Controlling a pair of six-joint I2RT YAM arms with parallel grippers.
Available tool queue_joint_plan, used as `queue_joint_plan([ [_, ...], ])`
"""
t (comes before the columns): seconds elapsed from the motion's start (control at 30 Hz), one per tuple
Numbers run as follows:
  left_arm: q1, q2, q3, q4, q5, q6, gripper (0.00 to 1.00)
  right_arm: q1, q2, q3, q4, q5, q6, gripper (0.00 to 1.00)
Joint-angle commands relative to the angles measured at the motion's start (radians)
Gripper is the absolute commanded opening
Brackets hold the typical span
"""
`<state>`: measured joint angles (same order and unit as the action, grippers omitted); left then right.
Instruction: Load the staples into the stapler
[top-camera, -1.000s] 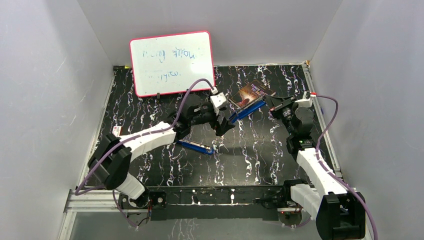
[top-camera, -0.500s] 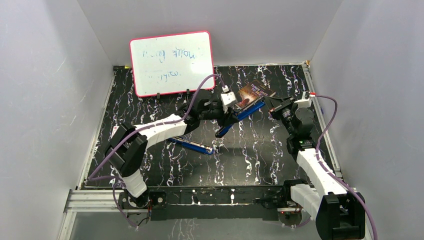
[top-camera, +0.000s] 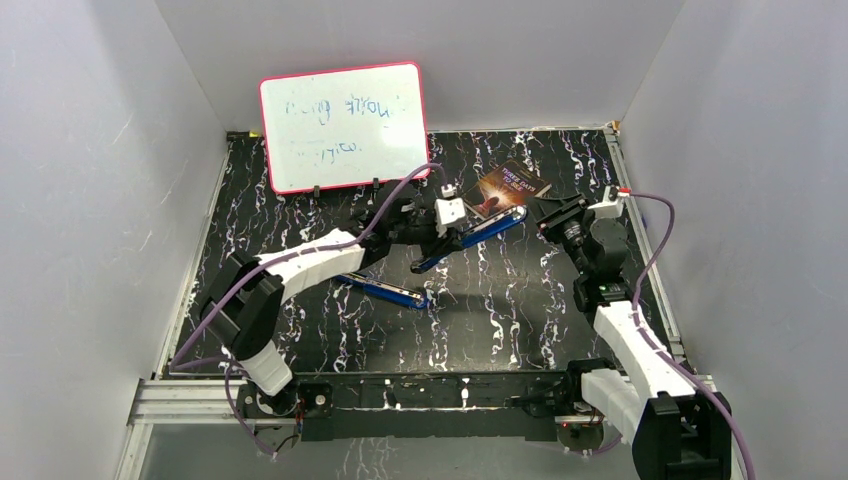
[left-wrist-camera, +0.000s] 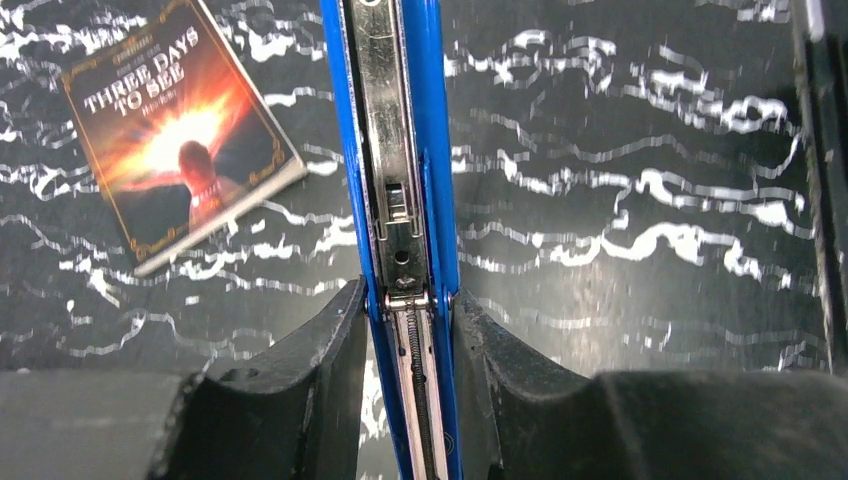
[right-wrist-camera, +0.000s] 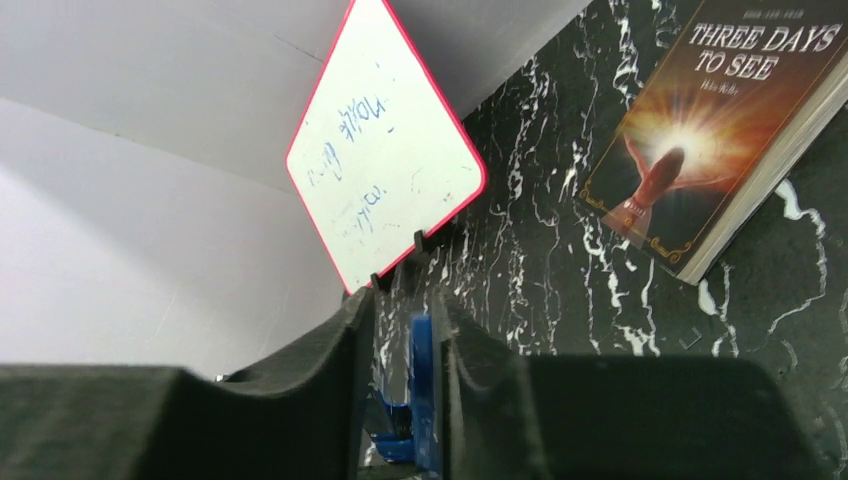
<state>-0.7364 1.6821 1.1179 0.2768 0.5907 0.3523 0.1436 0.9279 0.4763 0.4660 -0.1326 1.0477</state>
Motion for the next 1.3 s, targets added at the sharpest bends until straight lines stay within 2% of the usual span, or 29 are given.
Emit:
queue_joint_plan([
  [0.0,0.071,-0.124,-0.058,-0.075,0.088,0.168,0.0,-0.007,-0.062,0.018,0.031,0.06,-0.062,0.4],
  [0.17,0.143,-0.15,-0.065,-0.166,0.121,0.248,0.0,-0.007,-0.087,0.005,-0.007,0.074,-0.095,0.5],
  [0.3,0.172,-0.143,-0.055,-0.243,0.122,0.363,0.0,-0.008,-0.092,-0.009,-0.02,0.067,-0.102,0.52],
  [0.53,0.192,-0.013,0.075,-0.564,0.11,0.602,0.0,-0.008,-0.09,-0.03,-0.028,0.028,-0.101,0.52],
  [0.9,0.195,0.126,0.141,-0.64,-0.023,0.667,0.0,-0.008,-0.076,-0.057,-0.033,-0.023,-0.105,0.52],
  [1.0,0.195,0.149,0.141,-0.635,-0.05,0.664,0.11,-0.008,-0.067,-0.055,-0.031,-0.037,-0.12,0.52],
  [1.17,0.195,0.123,0.1,-0.556,-0.055,0.609,0.36,-0.008,-0.03,-0.06,-0.014,-0.082,-0.174,0.53],
  [1.27,0.195,0.097,0.074,-0.52,-0.062,0.587,0.43,-0.008,-0.012,-0.083,0.034,-0.105,-0.192,0.54],
])
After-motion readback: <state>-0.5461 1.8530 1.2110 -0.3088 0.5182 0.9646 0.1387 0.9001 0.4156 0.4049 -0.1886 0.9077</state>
